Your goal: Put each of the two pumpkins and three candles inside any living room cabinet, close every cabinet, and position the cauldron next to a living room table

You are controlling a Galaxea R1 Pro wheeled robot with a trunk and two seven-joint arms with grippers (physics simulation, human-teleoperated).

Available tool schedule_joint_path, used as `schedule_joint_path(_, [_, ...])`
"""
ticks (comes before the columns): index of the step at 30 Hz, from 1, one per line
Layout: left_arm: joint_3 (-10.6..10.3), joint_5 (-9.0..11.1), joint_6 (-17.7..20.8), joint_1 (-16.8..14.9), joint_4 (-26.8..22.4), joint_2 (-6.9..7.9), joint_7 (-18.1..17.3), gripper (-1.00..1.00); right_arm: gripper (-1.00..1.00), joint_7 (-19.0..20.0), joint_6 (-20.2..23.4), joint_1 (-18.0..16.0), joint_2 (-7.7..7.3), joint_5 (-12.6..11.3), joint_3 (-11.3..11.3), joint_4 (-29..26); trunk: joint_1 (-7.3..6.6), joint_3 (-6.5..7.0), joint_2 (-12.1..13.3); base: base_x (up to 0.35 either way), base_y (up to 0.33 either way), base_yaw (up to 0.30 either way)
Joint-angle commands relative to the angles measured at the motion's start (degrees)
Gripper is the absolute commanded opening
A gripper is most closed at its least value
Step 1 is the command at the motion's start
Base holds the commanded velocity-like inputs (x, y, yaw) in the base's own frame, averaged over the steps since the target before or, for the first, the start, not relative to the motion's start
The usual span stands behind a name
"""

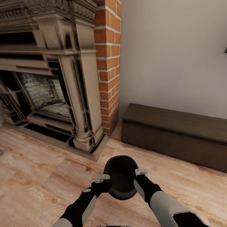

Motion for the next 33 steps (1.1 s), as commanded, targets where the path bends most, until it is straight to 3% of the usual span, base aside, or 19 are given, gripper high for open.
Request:
schedule_joint_path(1, [0.09, -0.31, 0.30, 0.00, 0.03, 0.00, 0.28, -1.00, -1.00, -0.05, 0.24, -0.06, 0.03, -0.76, -0.05, -0.88, -0.02, -0.05, -0.03, 0.000, 0.000, 0.078])
schedule_joint_path(24, [0.01, -0.31, 0.30, 0.00, 1.49, 0.00, 0.23, -1.00, -1.00, 0.04, 0.15, -0.05, 0.03, -0.78, -0.18, -0.88, -0.02, -0.05, -0.03, 0.000, 0.000, 0.008])
schedule_joint_path(33, [0.00, -0.31, 0.30, 0.00, 1.62, 0.00, 0.21, -1.00, -1.00, 0.04, 0.15, -0.02, 0.03, -0.81, -0.19, -0.88, -0.02, 0.62, -0.03, 0.000, 0.000, 0.000])
